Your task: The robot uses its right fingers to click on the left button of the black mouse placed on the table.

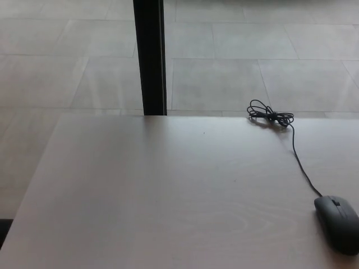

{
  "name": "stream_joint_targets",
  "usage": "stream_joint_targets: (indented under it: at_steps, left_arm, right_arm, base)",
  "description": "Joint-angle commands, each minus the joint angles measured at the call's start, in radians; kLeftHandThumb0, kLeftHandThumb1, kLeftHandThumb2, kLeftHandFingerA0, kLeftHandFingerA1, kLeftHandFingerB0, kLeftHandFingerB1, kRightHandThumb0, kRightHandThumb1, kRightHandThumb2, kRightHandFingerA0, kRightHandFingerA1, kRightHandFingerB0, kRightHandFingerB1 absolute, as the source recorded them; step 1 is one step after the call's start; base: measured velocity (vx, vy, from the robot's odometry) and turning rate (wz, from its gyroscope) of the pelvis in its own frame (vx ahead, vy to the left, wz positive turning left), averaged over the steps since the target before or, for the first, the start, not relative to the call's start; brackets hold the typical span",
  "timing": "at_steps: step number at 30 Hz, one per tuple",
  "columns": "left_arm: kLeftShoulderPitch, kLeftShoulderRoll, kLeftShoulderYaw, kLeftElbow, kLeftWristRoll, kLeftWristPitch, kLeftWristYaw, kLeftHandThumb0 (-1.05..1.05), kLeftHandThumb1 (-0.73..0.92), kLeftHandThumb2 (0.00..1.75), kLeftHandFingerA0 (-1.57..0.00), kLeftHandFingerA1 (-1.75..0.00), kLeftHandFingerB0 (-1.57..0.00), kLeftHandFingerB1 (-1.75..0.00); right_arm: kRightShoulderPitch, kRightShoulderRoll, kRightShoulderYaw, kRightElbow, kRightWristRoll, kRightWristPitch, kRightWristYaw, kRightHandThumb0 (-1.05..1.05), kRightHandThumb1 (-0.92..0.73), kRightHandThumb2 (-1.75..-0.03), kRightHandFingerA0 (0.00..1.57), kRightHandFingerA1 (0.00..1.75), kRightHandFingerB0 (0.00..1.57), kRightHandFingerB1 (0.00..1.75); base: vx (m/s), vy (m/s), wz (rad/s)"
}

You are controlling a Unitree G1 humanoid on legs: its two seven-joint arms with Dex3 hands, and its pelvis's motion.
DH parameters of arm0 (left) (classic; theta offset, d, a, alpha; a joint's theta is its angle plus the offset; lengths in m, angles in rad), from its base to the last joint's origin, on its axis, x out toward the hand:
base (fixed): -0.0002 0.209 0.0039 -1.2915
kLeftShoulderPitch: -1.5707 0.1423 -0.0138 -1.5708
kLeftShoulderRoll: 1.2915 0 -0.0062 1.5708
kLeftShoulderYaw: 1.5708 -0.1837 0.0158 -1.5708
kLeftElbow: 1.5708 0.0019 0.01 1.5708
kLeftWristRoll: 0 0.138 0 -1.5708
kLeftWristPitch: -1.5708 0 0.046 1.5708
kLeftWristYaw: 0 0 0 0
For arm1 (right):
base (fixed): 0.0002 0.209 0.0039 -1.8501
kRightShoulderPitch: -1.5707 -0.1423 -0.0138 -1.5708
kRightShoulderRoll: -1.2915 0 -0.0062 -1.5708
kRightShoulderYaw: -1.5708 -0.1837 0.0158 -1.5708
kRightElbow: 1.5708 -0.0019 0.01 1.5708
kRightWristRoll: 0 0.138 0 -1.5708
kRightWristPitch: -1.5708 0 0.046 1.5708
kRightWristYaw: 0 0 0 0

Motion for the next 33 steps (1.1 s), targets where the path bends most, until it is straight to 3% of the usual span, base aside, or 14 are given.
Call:
stream_joint_targets:
  at_steps: [1,3,4,9,10,13,15,21,22,24,26,31,32,33]
  left_arm:
    - [-0.034,0.051,0.141,0.063,-0.154,-0.025,0.012,-0.81,0.92,0.68,-0.79,-0.59,-0.56,-0.49]
    - [-0.036,0.049,0.147,0.07,-0.143,-0.033,0.019,-0.8,0.92,0.68,-0.8,-0.59,-0.57,-0.49]
    - [-0.037,0.051,0.149,0.075,-0.141,-0.032,0.008,-0.82,0.92,0.71,-0.68,-0.54,-0.55,-0.49]
    - [-0.031,0.057,0.141,0.088,-0.14,-0.036,-0.023,-0.83,0.92,0.72,-0.68,-0.55,-0.53,-0.49]
    - [-0.03,0.058,0.142,0.09,-0.144,-0.036,-0.024,-0.88,0.78,0.87,-0.68,-0.6,-0.5,-0.53]
    - [-0.032,0.06,0.144,0.096,-0.156,-0.031,-0.016,-0.82,0.92,0.69,-0.72,-0.57,-0.58,-0.5]
    - [-0.033,0.061,0.142,0.105,-0.16,-0.032,-0.018,-0.88,0.78,0.88,-0.69,-0.61,-0.53,-0.53]
    - [-0.029,0.06,0.134,0.101,-0.173,-0.04,-0.045,-0.85,0.92,0.71,-0.67,-0.56,-0.55,-0.49]
    - [-0.03,0.06,0.134,0.102,-0.174,-0.041,-0.043,-0.84,0.92,0.71,-0.67,-0.56,-0.54,-0.5]
    - [-0.034,0.059,0.131,0.103,-0.178,-0.036,-0.032,-0.89,0.77,0.88,-0.68,-0.62,-0.54,-0.55]
    - [-0.036,0.058,0.129,0.103,-0.18,-0.037,-0.029,-0.88,0.77,0.88,-0.67,-0.62,-0.53,-0.54]
    - [-0.037,0.059,0.137,0.107,-0.194,-0.035,-0.05,-0.83,0.92,0.7,-0.67,-0.57,-0.53,-0.5]
    - [-0.037,0.058,0.136,0.106,-0.194,-0.036,-0.051,-0.82,0.92,0.71,-0.66,-0.56,-0.53,-0.49]
    - [-0.037,0.059,0.135,0.106,-0.193,-0.036,-0.053,-0.82,0.92,0.72,-0.64,-0.56,-0.52,-0.5]
  right_arm:
    - [-0.027,-0.053,-0.103,0.048,0.114,-0.094,0.022,-0.69,-0.83,-0.65,0.64,0.5,0.29,0.35]
    - [-0.033,-0.058,-0.117,0.066,0.111,-0.095,0.002,-0.69,-0.81,-0.64,0.59,0.47,0.33,0.36]
    - [-0.034,-0.065,-0.119,0.078,0.103,-0.104,-0.01,-0.72,-0.66,-0.99,0.56,0.61,0.3,0.5]
    - [-0.039,-0.102,-0.134,0.116,0.102,-0.113,-0.042,-0.71,-0.68,-1.01,0.52,0.59,0.3,0.5]
    - [-0.054,-0.114,-0.144,0.121,0.108,-0.087,-0.065,-0.7,-0.86,-0.65,0.64,0.49,0.42,0.4]
    - [-0.084,-0.135,-0.203,0.11,0.165,-0.01,-0.069,-0.67,-0.87,-0.66,0.51,0.52,0.25,0.35]
    - [-0.142,-0.175,-0.238,0.127,0.185,0.047,-0.11,-0.67,-0.84,-0.65,0.72,0.75,0.23,0.34]
    - [-0.249,-0.242,-0.245,0.135,0.189,0.097,-0.142,-0.68,-0.86,-0.66,0.6,0.52,0.21,0.33]
    - [-0.27,-0.245,-0.255,0.104,0.206,0.111,-0.136,-0.68,-0.86,-0.66,0.55,0.51,0.24,0.35]
    - [-0.313,-0.246,-0.267,0.0,0.233,0.151,-0.141,-0.65,-0.84,-0.65,0.94,0.8,0.35,0.4]
    - [-0.343,-0.253,-0.246,-0.101,0.227,0.176,-0.122,-0.65,-0.86,-0.66,0.69,0.56,0.35,0.37]
    - [-0.388,-0.198,-0.12,-0.438,0.155,0.231,-0.145,-0.72,-0.78,-0.64,0.64,0.47,0.46,0.37]
    - [-0.381,-0.19,-0.079,-0.498,0.119,0.225,-0.147,-0.73,-0.63,-0.98,0.58,0.59,0.39,0.5]
    - [-0.37,-0.186,-0.035,-0.546,0.08,0.201,-0.141,-0.73,-0.62,-0.98,0.63,0.6,0.36,0.5]
  base:
    - [0.0,0.0,0.0]
    - [0.0,0.0,0.0]
    - [0.0,0.0,0.0]
    - [0.0,0.0,0.0]
    - [0.0,0.0,0.0]
    - [0.0,0.0,0.0]
    - [0.0,0.0,0.0]
    - [0.0,0.0,0.0]
    - [0.0,0.0,0.0]
    - [0.0,0.0,0.0]
    - [0.0,0.0,0.0]
    - [0.0,0.0,0.0]
    - [0.0,0.0,0.0]
    - [0.0,0.0,0.0]
